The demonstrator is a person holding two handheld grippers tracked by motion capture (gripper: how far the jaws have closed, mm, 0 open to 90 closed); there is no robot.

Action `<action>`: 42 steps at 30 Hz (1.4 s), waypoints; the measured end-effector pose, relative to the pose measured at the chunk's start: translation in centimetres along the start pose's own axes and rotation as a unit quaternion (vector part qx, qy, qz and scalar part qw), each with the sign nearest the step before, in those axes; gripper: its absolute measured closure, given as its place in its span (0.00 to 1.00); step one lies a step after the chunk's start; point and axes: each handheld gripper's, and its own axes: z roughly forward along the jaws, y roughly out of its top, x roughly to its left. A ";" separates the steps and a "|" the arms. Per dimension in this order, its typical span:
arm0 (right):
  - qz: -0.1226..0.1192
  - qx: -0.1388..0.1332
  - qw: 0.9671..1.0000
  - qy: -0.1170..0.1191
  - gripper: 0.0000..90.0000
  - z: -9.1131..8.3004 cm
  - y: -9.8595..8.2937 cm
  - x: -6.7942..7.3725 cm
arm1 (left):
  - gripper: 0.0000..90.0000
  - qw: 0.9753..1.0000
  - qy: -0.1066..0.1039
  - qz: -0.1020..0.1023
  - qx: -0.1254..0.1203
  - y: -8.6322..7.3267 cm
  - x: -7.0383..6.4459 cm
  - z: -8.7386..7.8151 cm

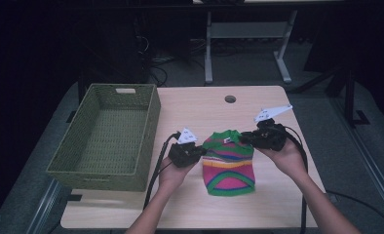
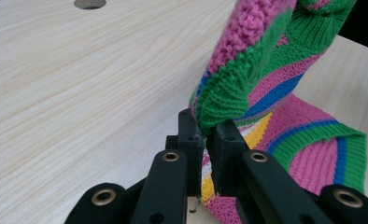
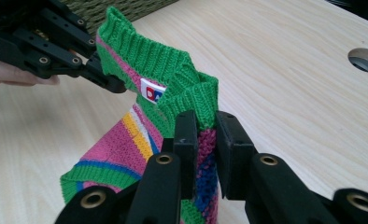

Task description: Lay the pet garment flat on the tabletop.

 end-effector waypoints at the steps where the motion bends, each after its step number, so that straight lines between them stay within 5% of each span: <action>1: 0.003 -0.001 1.000 -0.002 0.88 0.1 0.0 -0.1 | 0.93 1.000 0.002 0.000 0.002 0.1 0.1 0.2; 25: 0.014 -0.004 1.000 -0.019 0.87 2.2 -0.5 -2.4 | 0.93 0.999 0.017 -0.023 0.020 -0.3 1.1 2.4; 42: 0.019 -0.004 0.999 -0.026 0.87 2.8 -0.6 -3.3 | 0.93 0.999 0.025 -0.022 0.028 0.0 1.2 3.1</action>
